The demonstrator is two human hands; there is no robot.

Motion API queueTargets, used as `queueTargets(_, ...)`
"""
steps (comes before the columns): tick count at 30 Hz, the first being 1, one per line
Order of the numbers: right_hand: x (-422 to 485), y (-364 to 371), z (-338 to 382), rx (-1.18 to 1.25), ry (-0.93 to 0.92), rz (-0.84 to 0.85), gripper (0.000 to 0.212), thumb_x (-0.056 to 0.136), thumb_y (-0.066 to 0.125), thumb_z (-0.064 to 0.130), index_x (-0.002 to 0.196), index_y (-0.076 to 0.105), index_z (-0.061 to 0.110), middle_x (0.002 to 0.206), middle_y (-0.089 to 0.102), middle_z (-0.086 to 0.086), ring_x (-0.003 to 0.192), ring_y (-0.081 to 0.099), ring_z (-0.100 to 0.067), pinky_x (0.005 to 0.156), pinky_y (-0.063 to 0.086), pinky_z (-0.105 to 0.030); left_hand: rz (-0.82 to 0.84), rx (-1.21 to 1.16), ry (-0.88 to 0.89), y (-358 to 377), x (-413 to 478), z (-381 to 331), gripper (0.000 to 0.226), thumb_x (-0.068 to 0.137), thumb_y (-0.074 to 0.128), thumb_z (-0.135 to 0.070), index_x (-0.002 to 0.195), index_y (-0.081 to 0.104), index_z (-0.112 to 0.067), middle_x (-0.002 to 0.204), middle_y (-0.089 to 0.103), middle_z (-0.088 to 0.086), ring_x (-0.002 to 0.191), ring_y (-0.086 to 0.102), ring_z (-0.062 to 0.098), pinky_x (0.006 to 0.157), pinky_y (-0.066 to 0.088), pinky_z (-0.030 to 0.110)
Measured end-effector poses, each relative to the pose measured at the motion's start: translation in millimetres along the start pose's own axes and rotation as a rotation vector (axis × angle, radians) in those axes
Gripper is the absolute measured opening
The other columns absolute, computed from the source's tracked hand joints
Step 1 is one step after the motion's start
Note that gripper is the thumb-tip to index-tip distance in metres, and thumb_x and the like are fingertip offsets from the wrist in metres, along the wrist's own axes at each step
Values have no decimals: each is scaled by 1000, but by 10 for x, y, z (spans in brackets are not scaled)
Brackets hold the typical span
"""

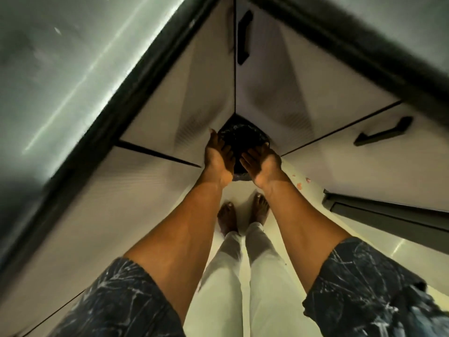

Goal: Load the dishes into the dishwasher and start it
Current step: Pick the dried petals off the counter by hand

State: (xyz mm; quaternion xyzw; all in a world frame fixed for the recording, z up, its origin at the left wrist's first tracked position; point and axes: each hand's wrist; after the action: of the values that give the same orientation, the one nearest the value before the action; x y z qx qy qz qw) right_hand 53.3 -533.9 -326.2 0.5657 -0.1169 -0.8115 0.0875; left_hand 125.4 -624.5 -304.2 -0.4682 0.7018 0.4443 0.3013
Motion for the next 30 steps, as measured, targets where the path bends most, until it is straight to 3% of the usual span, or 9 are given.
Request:
queueTargets(2, -263, 145, 91, -216, -12, -70, 37, 106, 44, 25, 137, 55, 7, 127, 62, -15, 109, 63, -31, 90, 56, -44, 24, 94, -34, 106, -305, -86, 58, 102, 42, -51, 141, 53, -9, 142, 56, 13, 124, 58, 26, 95, 50, 33)
queueTargets(5, -747, 297, 241, -947, -167, -135, 35, 104, 49, 28, 130, 59, 7, 131, 62, -20, 116, 61, -36, 99, 51, -48, -6, 720, 2, 258, -798, -285, 41, 104, 50, -27, 134, 56, 0, 136, 57, 18, 126, 55, 30, 99, 44, 33)
queueTargets(7, -1012, 305, 362, -1319, -343, -68, 32, 102, 48, 26, 123, 64, 7, 128, 64, -20, 117, 61, -36, 96, 48, -36, 41, 1124, 141, 288, -1013, -401, 22, 101, 55, -19, 106, 68, -2, 105, 65, 16, 101, 59, 25, 81, 45, 36)
queueTargets(9, -1345, 341, 559, -1470, -405, 20, 32, 99, 51, 19, 125, 66, 8, 130, 65, -16, 122, 60, -34, 98, 47, -36, 124, 1330, 244, 330, -1253, -529, 19, 98, 59, -19, 82, 68, -11, 84, 67, 10, 83, 60, 22, 74, 47, 44)
queueTargets(12, -1778, 511, 837, -1573, -512, 62, 39, 97, 50, 19, 134, 64, 15, 137, 63, -9, 132, 55, -29, 109, 45, -38, 139, 1513, 369, 562, -1624, -847, 21, 94, 60, -34, 102, 73, -19, 96, 73, 0, 89, 67, 17, 74, 52, 32)
queueTargets(16, -2267, 783, 1275, -1620, -671, 62, 24, 86, 45, 22, 92, 68, 24, 104, 73, -4, 104, 67, -29, 85, 55, -41, 201, 1611, 505, 1056, -2102, -1333, 23, 94, 59, -39, 105, 72, -23, 96, 72, -3, 85, 64, 13, 66, 48, 27)
queueTargets(22, -2903, 1116, 1805, -1636, -902, 66, 27, 90, 53, 32, 105, 72, 21, 106, 72, -5, 101, 66, -28, 82, 54, -37, 201, 1718, 733, 1582, -2523, -1869, 31, 94, 64, -33, 116, 73, -13, 118, 71, 8, 113, 63, 22, 88, 45, 29)
queueTargets(26, -3110, 1249, 2142, -1653, -1010, 62, 34, 94, 56, 33, 123, 67, 21, 123, 64, -7, 118, 59, -30, 99, 48, -40, 178, 1745, 870, 1802, -2696, -2104, 32, 91, 64, -34, 114, 73, -13, 117, 70, 6, 112, 63, 22, 86, 44, 29)
queueTargets(30, -3228, 1335, 2413, -1675, -1093, 60, 43, 99, 56, 30, 141, 56, 19, 140, 54, -5, 133, 47, -26, 113, 36, -37, 134, 1793, 929, 1940, -2797, -2255, 49, 91, 65, -40, 132, 61, -14, 137, 56, 6, 128, 50, 23, 107, 39, 32)
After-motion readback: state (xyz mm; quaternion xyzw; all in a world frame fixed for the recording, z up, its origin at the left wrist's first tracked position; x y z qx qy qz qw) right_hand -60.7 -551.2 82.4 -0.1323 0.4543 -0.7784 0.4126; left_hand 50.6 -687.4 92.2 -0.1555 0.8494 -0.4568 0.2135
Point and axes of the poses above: each hand's wrist, its own x-axis towards the middle knuckle, its own y-axis out of the palm, z = x × y
